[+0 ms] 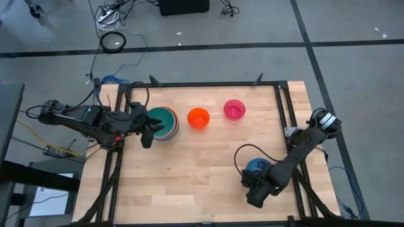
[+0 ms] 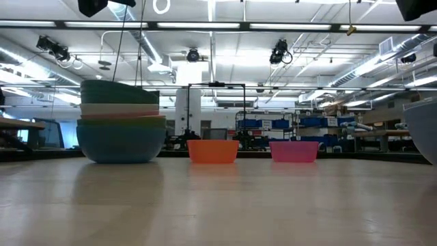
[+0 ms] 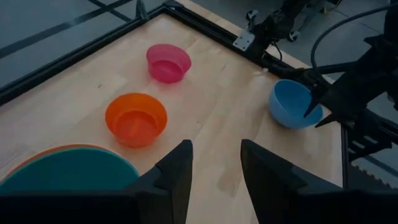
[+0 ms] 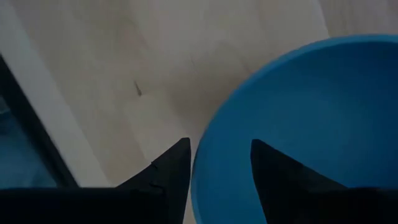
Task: Nest bowls inside each other
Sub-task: Stack the blue bowl on top of the green bowl
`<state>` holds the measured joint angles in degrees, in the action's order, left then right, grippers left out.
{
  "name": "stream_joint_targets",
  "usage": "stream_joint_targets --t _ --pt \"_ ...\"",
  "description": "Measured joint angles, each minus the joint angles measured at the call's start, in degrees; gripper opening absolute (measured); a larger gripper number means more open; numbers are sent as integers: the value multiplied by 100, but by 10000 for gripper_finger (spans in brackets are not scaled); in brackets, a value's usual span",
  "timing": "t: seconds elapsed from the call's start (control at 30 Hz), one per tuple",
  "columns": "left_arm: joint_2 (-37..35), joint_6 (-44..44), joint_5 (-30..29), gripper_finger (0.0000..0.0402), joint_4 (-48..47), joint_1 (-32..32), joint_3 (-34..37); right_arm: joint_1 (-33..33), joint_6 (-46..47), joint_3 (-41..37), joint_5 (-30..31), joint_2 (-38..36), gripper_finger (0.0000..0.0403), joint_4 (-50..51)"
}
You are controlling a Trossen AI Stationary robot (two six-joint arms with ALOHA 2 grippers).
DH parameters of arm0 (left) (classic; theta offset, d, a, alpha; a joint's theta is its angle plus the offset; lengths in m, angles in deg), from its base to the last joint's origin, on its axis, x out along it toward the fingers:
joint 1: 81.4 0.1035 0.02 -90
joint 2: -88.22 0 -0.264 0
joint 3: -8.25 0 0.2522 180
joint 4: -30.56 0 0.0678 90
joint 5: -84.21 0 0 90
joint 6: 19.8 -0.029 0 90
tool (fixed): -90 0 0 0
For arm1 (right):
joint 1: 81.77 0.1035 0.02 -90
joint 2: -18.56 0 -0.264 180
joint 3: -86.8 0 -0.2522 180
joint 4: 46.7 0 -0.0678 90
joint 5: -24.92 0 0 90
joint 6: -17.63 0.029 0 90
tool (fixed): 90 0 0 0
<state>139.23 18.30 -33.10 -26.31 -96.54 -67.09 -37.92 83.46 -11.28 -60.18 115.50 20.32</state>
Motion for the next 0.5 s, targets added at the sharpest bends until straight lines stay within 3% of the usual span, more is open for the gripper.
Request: stream_joint_targets --t 0.17,0.27,0.4,0.5 --pt "-7 -2 0 145 15 -2 -1 -24 -71 -2 104 132 146 196" --pt "-7 -5 0 145 15 -4 1 -70 -231 -2 113 171 104 197" --pt "-7 -20 -2 145 11 -4 1 -85 -566 -7 91 181 17 51" --pt "-7 -24 -2 145 9 -4 -1 -105 -586 -4 168 180 8 -30"
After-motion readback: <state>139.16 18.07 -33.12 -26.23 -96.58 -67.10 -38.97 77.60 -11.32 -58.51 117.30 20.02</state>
